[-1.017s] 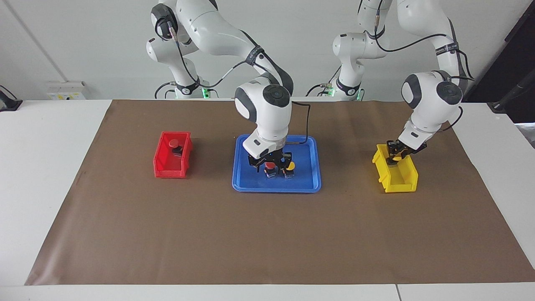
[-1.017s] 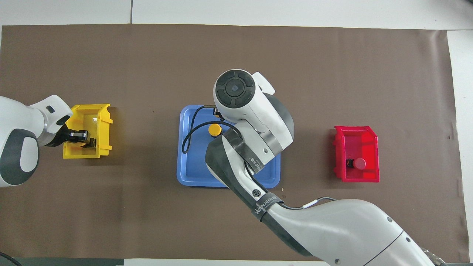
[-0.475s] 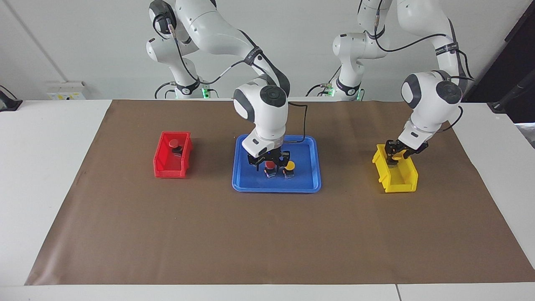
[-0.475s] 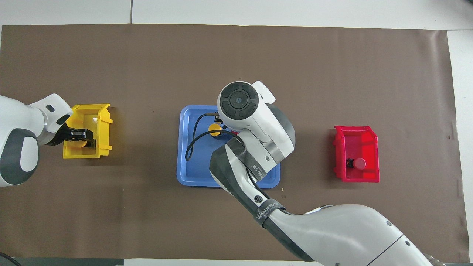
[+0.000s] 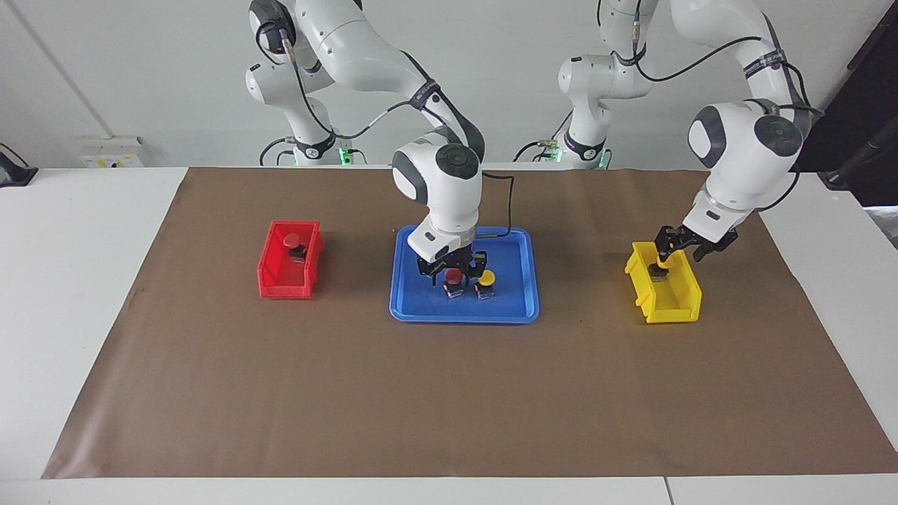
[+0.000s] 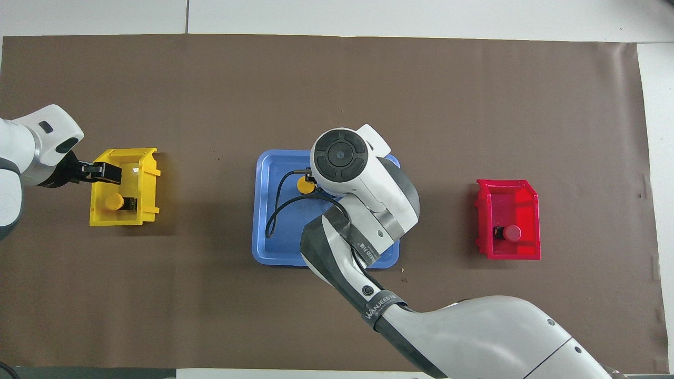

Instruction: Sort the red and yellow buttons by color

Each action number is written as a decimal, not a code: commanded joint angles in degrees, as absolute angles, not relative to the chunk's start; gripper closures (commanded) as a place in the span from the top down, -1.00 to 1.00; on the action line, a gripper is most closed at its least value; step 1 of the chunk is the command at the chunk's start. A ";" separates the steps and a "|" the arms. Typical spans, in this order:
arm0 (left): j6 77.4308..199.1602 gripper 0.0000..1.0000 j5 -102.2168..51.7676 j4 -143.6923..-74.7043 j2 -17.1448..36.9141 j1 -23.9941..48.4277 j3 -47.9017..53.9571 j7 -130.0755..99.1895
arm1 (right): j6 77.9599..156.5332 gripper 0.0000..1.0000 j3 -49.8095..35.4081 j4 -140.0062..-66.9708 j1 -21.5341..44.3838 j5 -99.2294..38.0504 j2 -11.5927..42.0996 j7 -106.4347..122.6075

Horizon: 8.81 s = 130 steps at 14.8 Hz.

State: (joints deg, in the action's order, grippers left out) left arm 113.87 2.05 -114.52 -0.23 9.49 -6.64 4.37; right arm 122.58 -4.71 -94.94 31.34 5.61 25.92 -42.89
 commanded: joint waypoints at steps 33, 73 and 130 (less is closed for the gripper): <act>121.62 1.00 1.41 -106.70 8.50 35.85 -4.48 -36.37 | 119.79 -0.60 -5.89 -124.36 -2.11 1.14 -4.48 -0.97; 104.15 -0.97 -1.50 -94.22 13.97 15.06 -5.27 -1.10 | 76.38 1.00 -3.79 -85.61 -10.02 1.05 -2.20 2.63; 83.06 1.00 -1.93 -84.81 2.82 9.05 -4.57 5.10 | 83.32 1.00 7.91 -92.46 3.25 0.79 -3.25 2.11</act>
